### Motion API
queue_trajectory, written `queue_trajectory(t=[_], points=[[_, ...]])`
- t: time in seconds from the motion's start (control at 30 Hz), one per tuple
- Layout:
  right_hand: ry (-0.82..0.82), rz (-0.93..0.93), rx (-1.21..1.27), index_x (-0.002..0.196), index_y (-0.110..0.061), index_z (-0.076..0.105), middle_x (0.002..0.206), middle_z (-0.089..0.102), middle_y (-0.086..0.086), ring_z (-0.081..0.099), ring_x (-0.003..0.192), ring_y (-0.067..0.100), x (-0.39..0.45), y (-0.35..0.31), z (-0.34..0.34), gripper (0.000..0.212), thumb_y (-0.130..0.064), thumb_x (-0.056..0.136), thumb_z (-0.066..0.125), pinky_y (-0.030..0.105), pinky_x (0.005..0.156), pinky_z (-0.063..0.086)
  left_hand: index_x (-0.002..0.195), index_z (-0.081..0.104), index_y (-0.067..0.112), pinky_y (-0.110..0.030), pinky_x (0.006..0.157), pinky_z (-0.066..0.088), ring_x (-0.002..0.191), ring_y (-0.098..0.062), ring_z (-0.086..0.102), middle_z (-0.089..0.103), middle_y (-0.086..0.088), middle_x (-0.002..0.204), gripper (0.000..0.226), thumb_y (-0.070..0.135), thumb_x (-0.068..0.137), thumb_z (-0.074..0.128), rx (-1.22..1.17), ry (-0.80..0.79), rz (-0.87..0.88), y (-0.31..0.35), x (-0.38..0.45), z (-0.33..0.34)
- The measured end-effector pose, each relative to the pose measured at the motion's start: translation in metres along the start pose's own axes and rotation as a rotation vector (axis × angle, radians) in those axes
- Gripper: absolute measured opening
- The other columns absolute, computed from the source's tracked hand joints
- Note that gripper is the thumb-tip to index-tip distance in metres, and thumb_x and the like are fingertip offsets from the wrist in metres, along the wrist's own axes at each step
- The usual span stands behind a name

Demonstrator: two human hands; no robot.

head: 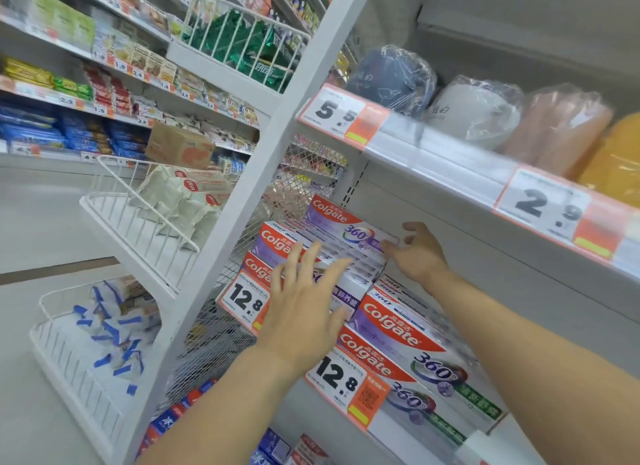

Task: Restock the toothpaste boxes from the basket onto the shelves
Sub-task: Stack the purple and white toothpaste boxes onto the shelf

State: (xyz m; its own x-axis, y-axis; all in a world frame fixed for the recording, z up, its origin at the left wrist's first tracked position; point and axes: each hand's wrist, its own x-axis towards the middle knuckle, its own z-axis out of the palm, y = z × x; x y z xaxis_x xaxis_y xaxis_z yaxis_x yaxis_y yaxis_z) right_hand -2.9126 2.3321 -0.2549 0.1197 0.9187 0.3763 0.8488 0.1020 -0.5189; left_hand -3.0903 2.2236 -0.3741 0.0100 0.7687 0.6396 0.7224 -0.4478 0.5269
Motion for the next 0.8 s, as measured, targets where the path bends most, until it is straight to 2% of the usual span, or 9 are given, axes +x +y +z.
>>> queue_trajectory(t=[0.07, 0.13, 0.2, 0.3, 0.4, 0.53, 0.6, 0.7, 0.8], points=[[0.089, -0.101, 0.028, 0.119, -0.019, 0.062, 0.113, 0.066, 0.002, 0.062, 0.099, 0.016, -0.032, -0.006, -0.016, 0.034, -0.023, 0.087, 0.073, 0.024, 0.086, 0.049, 0.136, 0.046, 0.032, -0.047, 0.114, 0.030, 0.140, -0.021, 0.029, 0.038, 0.000, 0.147, 0.044, 0.033, 0.093, 0.055, -0.083, 0.177, 0.049, 0.008, -0.004, -0.007], [0.115, -0.176, 0.120, 0.098, -0.022, 0.068, 0.087, 0.068, -0.007, 0.061, 0.075, 0.003, -0.075, -0.014, -0.032, 0.014, -0.014, 0.086, 0.069, 0.012, 0.070, 0.049, 0.113, 0.057, 0.024, -0.042, 0.088, 0.049, 0.102, -0.013, 0.054, 0.056, 0.007, 0.112, 0.021, 0.026, 0.092, 0.056, -0.203, 0.287, 0.068, 0.021, -0.008, -0.019], [0.081, -0.234, 0.202, 0.083, -0.023, 0.070, 0.076, 0.069, -0.010, 0.058, 0.061, -0.005, -0.125, -0.020, -0.047, 0.014, -0.010, 0.084, 0.072, 0.006, 0.061, 0.045, 0.097, 0.054, 0.025, -0.042, 0.068, 0.050, 0.072, -0.011, 0.053, 0.056, 0.013, 0.080, 0.006, 0.027, 0.091, 0.055, -0.288, 0.245, 0.063, 0.037, -0.014, -0.032], [-0.063, -0.240, 0.375, 0.077, -0.020, 0.070, 0.070, 0.069, -0.004, 0.058, 0.059, 0.002, -0.209, -0.014, -0.061, 0.020, -0.002, 0.084, 0.074, 0.014, 0.060, 0.050, 0.089, 0.054, 0.025, -0.041, 0.063, 0.050, 0.064, -0.020, 0.056, 0.052, 0.013, 0.059, 0.006, 0.028, 0.084, 0.055, -0.273, 0.056, 0.070, 0.063, -0.036, -0.035], [-0.177, -0.161, 0.471, 0.077, -0.022, 0.070, 0.071, 0.070, 0.000, 0.061, 0.060, 0.013, -0.284, 0.021, -0.054, 0.022, -0.001, 0.084, 0.074, 0.023, 0.060, 0.053, 0.095, 0.058, 0.024, -0.040, 0.067, 0.050, 0.077, -0.026, 0.060, 0.060, 0.008, 0.071, 0.019, 0.017, 0.079, 0.063, -0.181, -0.303, 0.075, 0.083, -0.078, -0.025], [-0.328, 0.163, 0.517, 0.078, -0.012, 0.069, 0.065, 0.066, 0.006, 0.058, 0.049, 0.006, -0.363, 0.099, -0.022, 0.014, -0.001, 0.086, 0.073, 0.014, 0.049, 0.044, 0.097, 0.067, 0.017, -0.037, 0.073, 0.051, 0.083, -0.025, 0.064, 0.071, -0.002, 0.087, 0.011, 0.017, 0.087, 0.062, -0.084, -0.699, 0.045, 0.081, -0.174, 0.010], [-0.442, 0.316, 0.465, 0.075, -0.014, 0.068, 0.065, 0.066, 0.005, 0.061, 0.053, 0.009, -0.398, 0.145, 0.002, 0.016, -0.006, 0.088, 0.072, 0.013, 0.049, 0.043, 0.097, 0.068, 0.015, -0.033, 0.077, 0.050, 0.089, -0.026, 0.066, 0.071, -0.005, 0.092, 0.011, 0.022, 0.091, 0.062, -0.015, -0.875, -0.030, 0.066, -0.233, 0.027], [-0.587, 0.442, 0.326, 0.072, -0.016, 0.068, 0.065, 0.065, -0.002, 0.062, 0.063, 0.012, -0.441, 0.203, 0.038, 0.017, -0.011, 0.088, 0.071, 0.024, 0.063, 0.049, 0.124, 0.059, 0.010, -0.029, 0.094, 0.042, 0.117, -0.029, 0.057, 0.060, -0.013, 0.124, 0.036, 0.029, 0.094, 0.064, 0.110, -1.104, -0.249, 0.039, -0.313, 0.041], [-0.681, 0.475, 0.275, 0.068, -0.020, 0.067, 0.075, 0.068, -0.003, 0.067, 0.082, 0.021, -0.471, 0.238, 0.056, 0.022, -0.008, 0.086, 0.072, 0.036, 0.084, 0.054, 0.145, 0.040, 0.009, -0.035, 0.106, 0.036, 0.133, -0.033, 0.043, 0.041, -0.016, 0.145, 0.062, 0.039, 0.095, 0.060, 0.259, -1.159, -0.431, 0.021, -0.368, 0.047]])
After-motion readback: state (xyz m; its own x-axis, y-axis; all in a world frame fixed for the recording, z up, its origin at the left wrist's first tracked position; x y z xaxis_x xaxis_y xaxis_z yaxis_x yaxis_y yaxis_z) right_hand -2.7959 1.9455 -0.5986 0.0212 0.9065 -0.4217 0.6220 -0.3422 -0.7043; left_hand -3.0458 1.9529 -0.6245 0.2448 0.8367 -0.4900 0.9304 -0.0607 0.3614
